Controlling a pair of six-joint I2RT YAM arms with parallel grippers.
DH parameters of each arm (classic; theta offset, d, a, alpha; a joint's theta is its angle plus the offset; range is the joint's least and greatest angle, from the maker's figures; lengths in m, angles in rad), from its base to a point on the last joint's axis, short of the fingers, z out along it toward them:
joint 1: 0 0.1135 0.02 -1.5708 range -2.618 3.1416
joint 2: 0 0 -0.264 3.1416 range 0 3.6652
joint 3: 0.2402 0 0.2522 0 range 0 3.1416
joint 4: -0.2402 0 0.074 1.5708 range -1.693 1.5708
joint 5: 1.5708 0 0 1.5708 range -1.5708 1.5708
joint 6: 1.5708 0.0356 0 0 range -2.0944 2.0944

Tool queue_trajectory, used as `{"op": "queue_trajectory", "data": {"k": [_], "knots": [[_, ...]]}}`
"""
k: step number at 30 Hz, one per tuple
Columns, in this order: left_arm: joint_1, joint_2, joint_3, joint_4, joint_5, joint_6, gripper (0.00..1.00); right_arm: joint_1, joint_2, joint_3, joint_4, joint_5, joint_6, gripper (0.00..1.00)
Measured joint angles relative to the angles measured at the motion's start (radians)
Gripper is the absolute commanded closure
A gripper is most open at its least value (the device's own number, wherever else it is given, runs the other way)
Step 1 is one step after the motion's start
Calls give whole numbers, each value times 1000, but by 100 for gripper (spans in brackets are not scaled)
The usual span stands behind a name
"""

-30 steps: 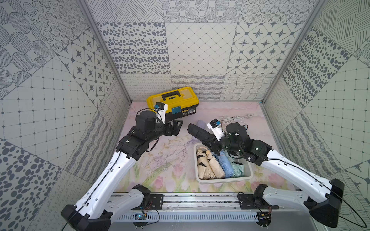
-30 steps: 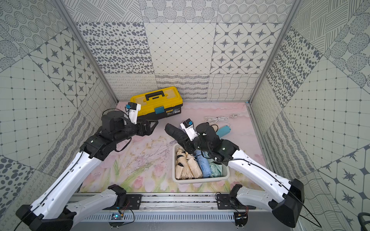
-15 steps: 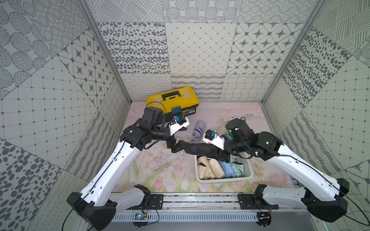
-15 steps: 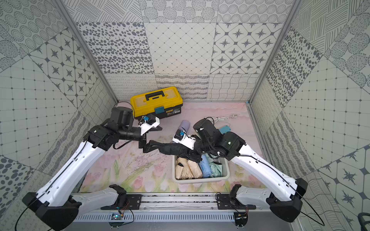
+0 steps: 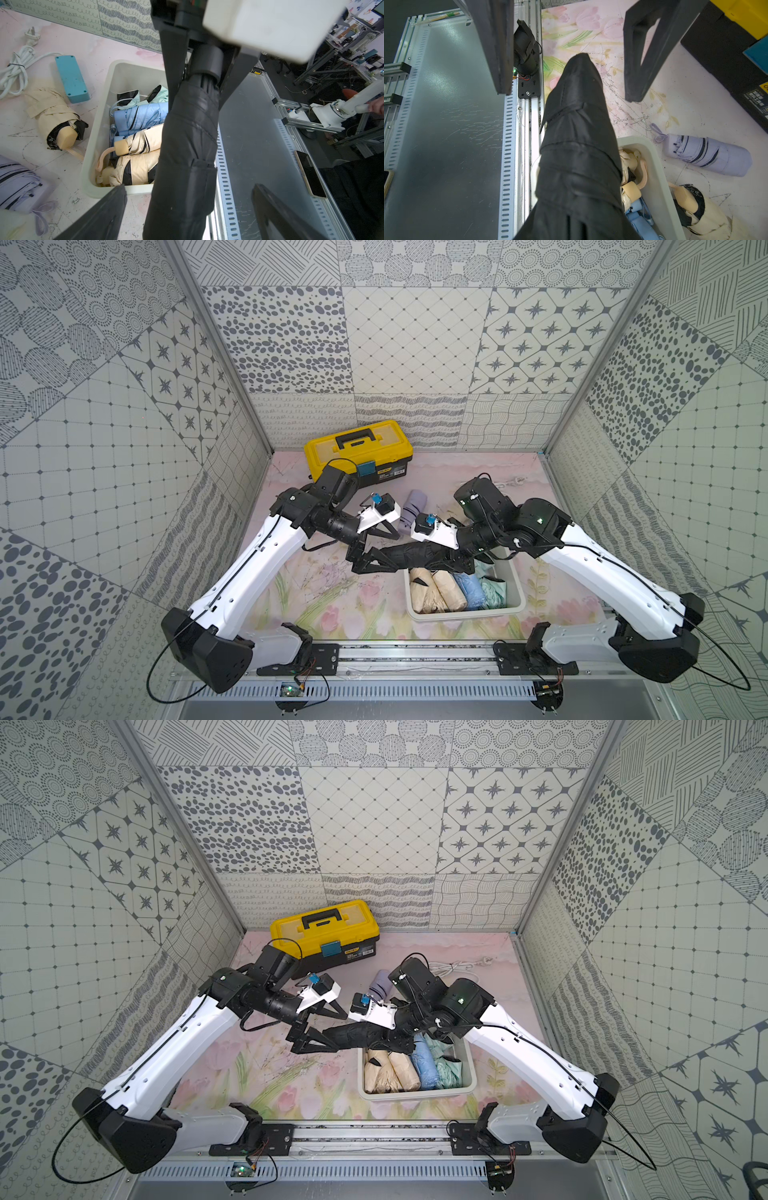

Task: Put the umbrella into the storage box
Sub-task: Pick up the umbrella from the center of the board.

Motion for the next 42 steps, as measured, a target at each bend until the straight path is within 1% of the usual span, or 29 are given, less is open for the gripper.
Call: {"op": "queue_trajectory", "data": {"k": [4, 8, 13, 18, 22, 23, 24, 25, 26, 27, 28, 29, 31, 34, 36, 38, 42], "knots": [[-14, -3, -43, -2, 5, 23, 9, 0, 16, 24, -6, -11, -5, 98], [-39, -16, -79, 20, -22, 41, 17, 0, 43, 45, -7, -23, -8, 99], [-56, -23, -98, 48, -63, 67, 38, 1, 74, 56, -9, -43, -13, 100], [-63, -23, -110, 71, -83, 81, 53, 5, 84, 60, -14, -50, -16, 100], [-64, -23, -115, 88, -89, 101, 70, 5, 84, 62, -20, -50, -11, 99], [-64, -23, -116, 93, -92, 105, 73, 5, 84, 62, -22, -50, -7, 96], [-64, -23, -116, 100, -93, 109, 76, 5, 84, 64, -23, -49, -2, 91], [-64, -23, -117, 107, -94, 112, 77, 5, 84, 65, -23, -47, 2, 80], [-64, -23, -119, 114, -95, 113, 78, 5, 84, 66, -21, -41, 12, 63], [-64, -23, -121, 121, -96, 113, 78, 5, 84, 66, -21, -35, 23, 49], [-64, -23, -124, 127, -97, 108, 78, 5, 83, 66, -18, -29, 32, 39], [-64, -24, -130, 132, -101, 98, 78, 5, 81, 66, -9, -17, 50, 31], [-64, -27, -145, 145, -106, 84, 78, 5, 68, 64, 14, 5, 76, 20], [-64, -42, -184, 207, -107, 29, 78, 3, -17, 15, 85, 47, 138, 11], [-64, -56, -222, 280, -105, -31, 75, 1, -130, -70, 158, 80, 199, 8], [-64, -72, -270, 373, -101, -108, 76, -2, -262, -175, 236, 114, 269, 8], [-64, -115, -405, 640, -106, -333, 77, -2, -525, -436, 443, 211, 451, 10]]}}
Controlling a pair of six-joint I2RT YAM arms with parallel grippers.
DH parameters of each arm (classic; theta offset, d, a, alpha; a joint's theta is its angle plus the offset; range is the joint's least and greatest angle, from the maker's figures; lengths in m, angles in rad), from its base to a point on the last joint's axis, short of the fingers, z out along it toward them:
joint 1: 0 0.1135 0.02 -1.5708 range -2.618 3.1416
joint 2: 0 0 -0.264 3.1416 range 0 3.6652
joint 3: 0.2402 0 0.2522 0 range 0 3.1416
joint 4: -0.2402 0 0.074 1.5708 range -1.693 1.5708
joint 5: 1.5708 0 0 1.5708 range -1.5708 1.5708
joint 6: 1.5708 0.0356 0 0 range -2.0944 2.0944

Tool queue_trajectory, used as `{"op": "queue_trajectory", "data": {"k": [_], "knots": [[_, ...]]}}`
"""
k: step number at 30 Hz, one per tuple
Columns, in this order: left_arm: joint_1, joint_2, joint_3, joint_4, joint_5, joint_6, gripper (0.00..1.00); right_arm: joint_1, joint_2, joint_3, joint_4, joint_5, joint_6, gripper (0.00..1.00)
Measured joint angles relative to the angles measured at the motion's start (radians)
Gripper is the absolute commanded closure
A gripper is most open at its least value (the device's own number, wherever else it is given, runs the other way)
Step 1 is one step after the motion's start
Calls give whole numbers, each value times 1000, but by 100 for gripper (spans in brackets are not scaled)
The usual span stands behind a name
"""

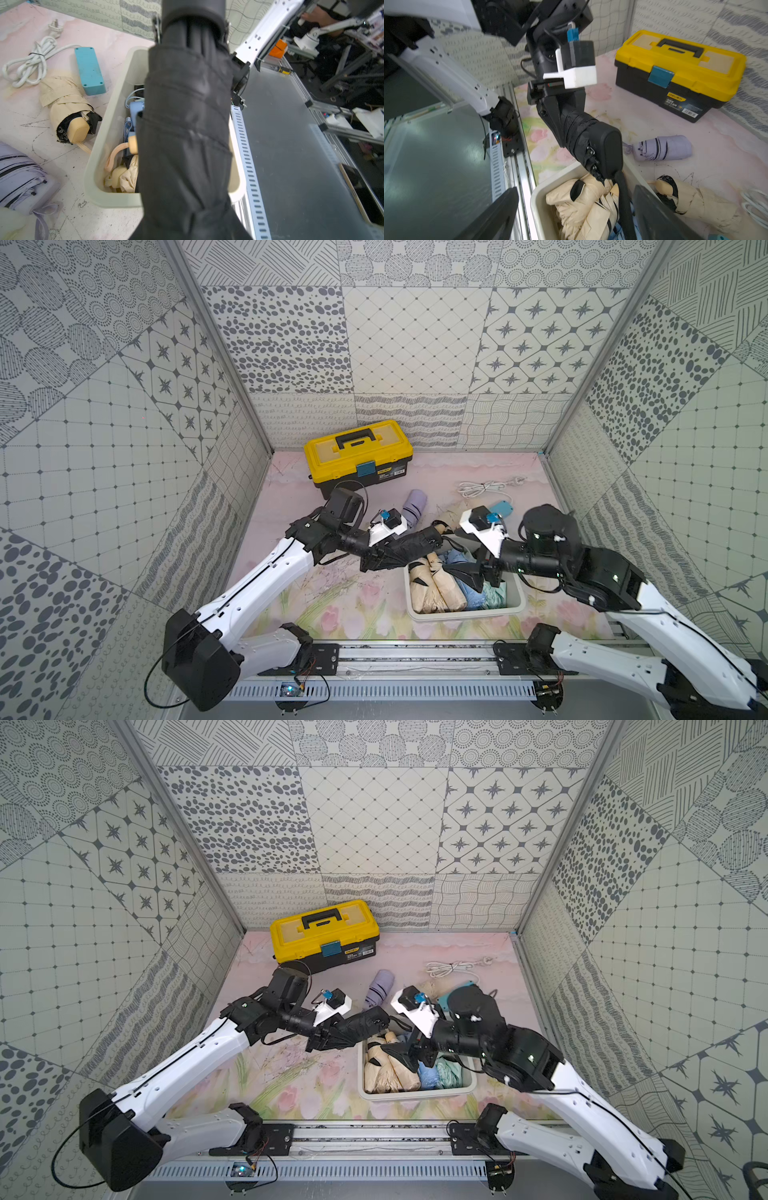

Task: Put the umbrella into the storage box
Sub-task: Pick up the umbrella from the center of the board.

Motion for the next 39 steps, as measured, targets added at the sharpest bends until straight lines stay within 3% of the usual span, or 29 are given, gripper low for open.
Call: {"op": "queue_trajectory", "data": {"k": [3, 7, 16, 24, 32, 39], "knots": [[0, -21, -103, 230, -9, -197, 76, 0, -94, -185, 195, 64, 151, 11], [-3, -19, -204, 526, -31, -456, 75, 2, -52, -360, 421, 107, 321, 10], [-34, 28, -311, 1056, -80, -899, 75, 3, 151, -420, 822, 108, 470, 7], [-56, 59, -335, 1320, -90, -1100, 76, -1, 241, -416, 1027, 94, 518, 12], [-77, 68, -364, 1469, -96, -1195, 76, -24, 250, -373, 1117, 54, 545, 14], [-100, 78, -378, 1543, -98, -1234, 76, -58, 257, -314, 1123, 6, 551, 36]]}}
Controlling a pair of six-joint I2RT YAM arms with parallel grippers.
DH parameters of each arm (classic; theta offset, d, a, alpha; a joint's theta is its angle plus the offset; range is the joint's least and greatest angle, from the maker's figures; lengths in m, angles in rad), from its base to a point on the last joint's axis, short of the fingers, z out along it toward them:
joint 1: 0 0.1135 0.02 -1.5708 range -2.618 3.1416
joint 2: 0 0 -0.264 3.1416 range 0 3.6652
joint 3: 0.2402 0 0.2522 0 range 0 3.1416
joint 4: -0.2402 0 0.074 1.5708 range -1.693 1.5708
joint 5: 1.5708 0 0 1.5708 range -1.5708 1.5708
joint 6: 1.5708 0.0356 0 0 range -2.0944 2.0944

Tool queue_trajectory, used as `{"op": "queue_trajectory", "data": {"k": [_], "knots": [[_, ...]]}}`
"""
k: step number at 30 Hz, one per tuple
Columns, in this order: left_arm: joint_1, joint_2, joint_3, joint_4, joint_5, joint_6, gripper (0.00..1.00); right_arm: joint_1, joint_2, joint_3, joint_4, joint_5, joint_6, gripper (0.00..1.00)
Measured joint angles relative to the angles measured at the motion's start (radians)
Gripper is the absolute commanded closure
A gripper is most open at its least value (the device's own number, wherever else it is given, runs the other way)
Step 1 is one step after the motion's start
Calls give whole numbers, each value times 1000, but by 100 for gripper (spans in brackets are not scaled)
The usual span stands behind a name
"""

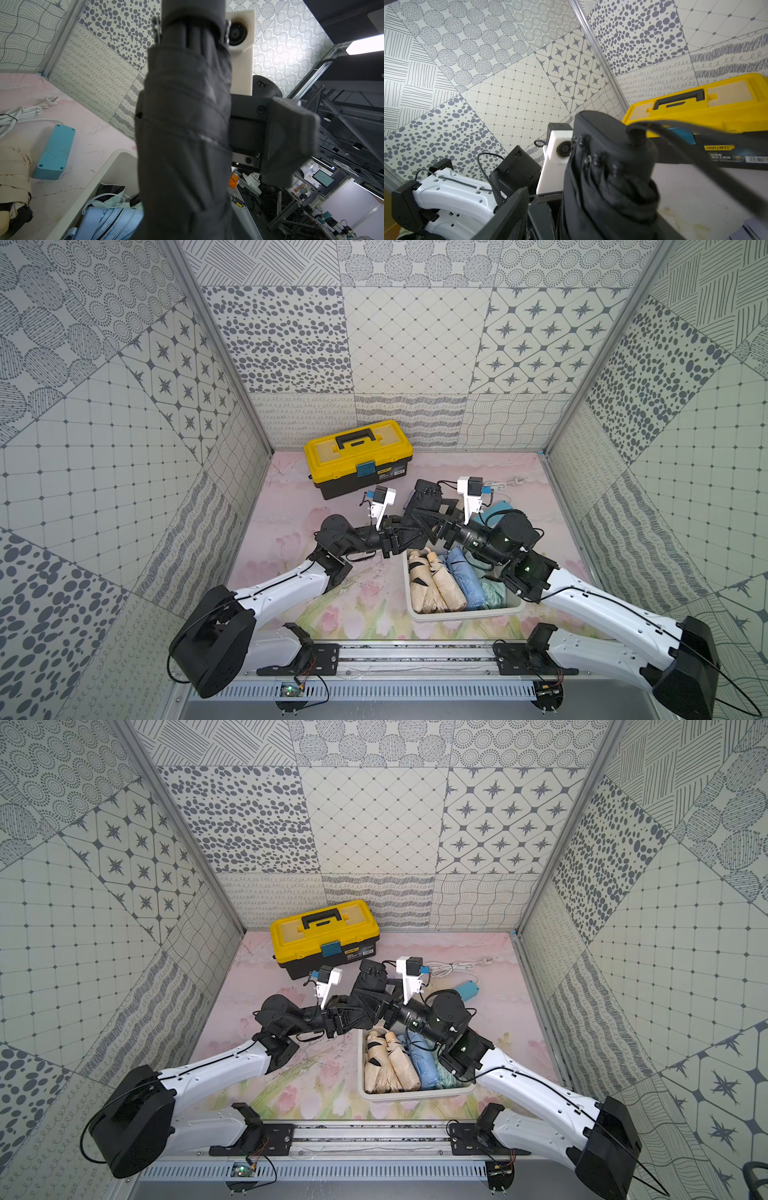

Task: Put the umbrella into the storage box
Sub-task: Pick up the umbrella from the center of the board, then place the umbrella in the storage box.

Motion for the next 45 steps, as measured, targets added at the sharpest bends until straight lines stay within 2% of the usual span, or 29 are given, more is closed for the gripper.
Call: {"op": "queue_trajectory", "data": {"k": [7, 10, 15, 17, 19, 24, 28, 32, 36, 45], "knots": [[-5, 2, -1, 41, -1, -18, 74, -13, 40, 35, -4, -31, 6, 58], [-5, 2, -3, 48, -5, -19, 68, -14, 40, 40, -7, -38, 12, 66], [-6, 1, -6, 67, -8, -30, 29, -19, 43, 50, -33, -48, 16, 75], [-7, -4, -10, 78, -13, -31, 19, -26, 43, 51, -71, -52, 21, 77], [-7, -14, -19, 78, -19, -29, 14, -34, 43, 51, -109, -55, 28, 79], [-10, -70, -49, 12, -51, -8, 13, -72, 6, 86, -284, -79, 39, 84], [-11, -164, -82, -80, -103, 31, 13, -150, -82, 152, -550, -70, 29, 88], [-11, -285, -87, -255, -185, 74, 14, -217, -138, 259, -861, -25, -10, 88], [-11, -374, -60, -477, -277, 103, 16, -226, -140, 357, -1139, 25, -67, 89], [-11, -408, 8, -884, -415, 111, 17, -228, -56, 483, -1608, 209, -176, 90]]}}
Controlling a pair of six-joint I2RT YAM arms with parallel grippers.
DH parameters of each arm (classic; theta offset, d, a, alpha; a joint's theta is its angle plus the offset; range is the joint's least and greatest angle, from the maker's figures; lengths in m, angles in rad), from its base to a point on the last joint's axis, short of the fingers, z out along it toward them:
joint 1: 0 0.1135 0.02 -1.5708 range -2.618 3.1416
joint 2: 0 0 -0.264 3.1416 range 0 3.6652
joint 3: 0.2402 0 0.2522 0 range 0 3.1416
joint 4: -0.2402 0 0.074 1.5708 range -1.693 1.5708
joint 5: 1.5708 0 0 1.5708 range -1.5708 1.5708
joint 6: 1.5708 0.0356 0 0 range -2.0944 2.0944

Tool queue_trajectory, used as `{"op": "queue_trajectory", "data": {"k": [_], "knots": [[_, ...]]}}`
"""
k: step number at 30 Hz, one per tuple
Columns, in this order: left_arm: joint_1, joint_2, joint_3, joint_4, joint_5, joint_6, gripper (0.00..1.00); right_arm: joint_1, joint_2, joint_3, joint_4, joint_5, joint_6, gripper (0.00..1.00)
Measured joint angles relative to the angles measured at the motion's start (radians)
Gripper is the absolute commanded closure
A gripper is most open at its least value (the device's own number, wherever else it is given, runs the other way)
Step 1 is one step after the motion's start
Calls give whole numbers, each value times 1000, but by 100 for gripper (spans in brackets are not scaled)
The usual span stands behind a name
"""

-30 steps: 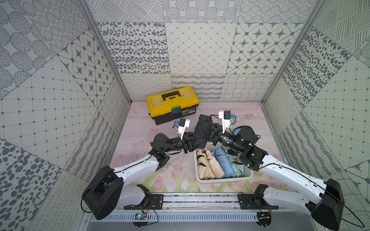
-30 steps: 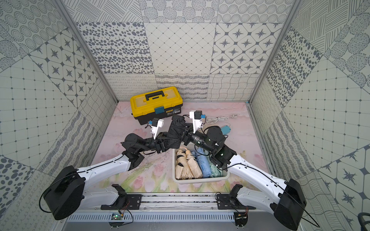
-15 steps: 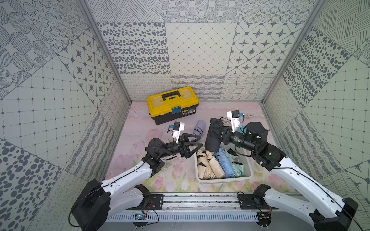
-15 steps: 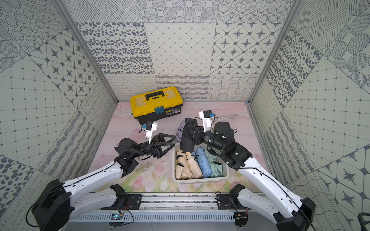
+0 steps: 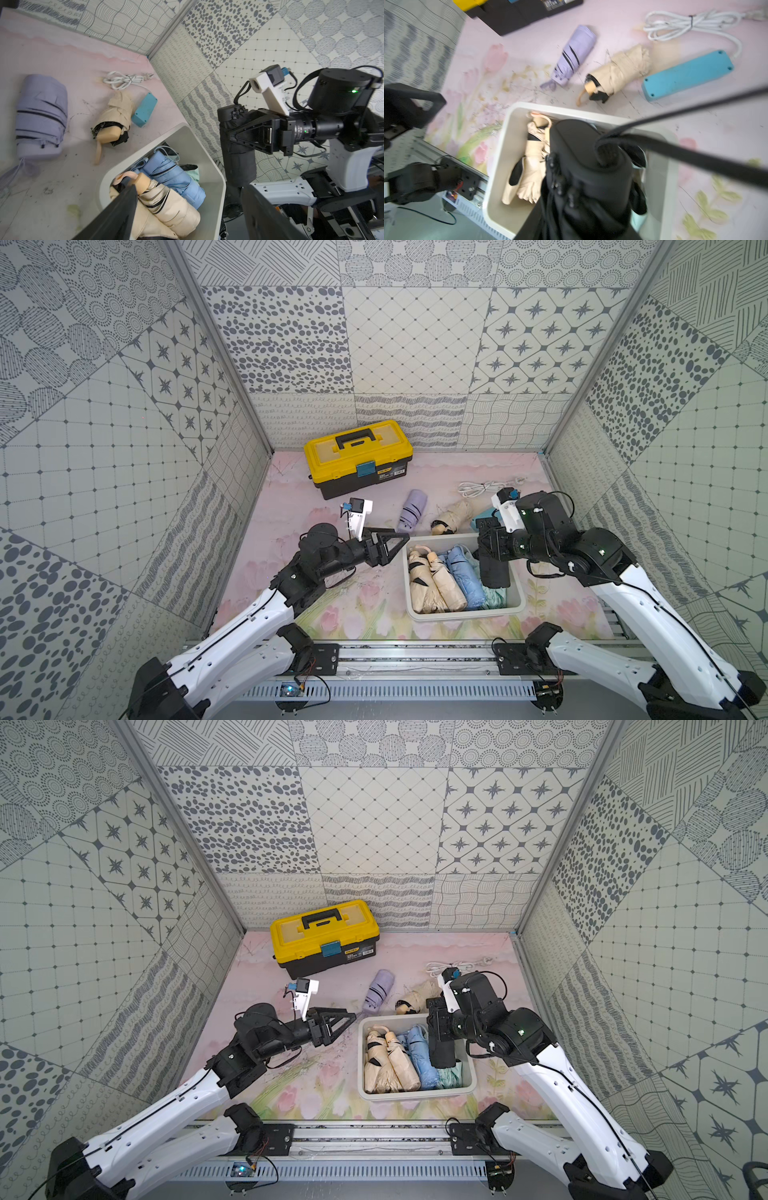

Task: Put the umbrella into the storage box
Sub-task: Place the umbrella in the storage box.

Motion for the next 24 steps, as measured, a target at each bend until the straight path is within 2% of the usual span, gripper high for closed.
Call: {"op": "queue_trajectory", "data": {"k": [5, 11, 24], "knots": [[0, 42, 21, -130, -26, -16, 19, -1, 71, 5, -97, 51, -34, 90], [0, 101, 50, -228, -30, -19, 19, -1, 157, -13, -98, 68, -64, 90], [0, 120, 63, -296, -45, -16, 19, -1, 262, -101, -52, 74, -78, 88]]}}
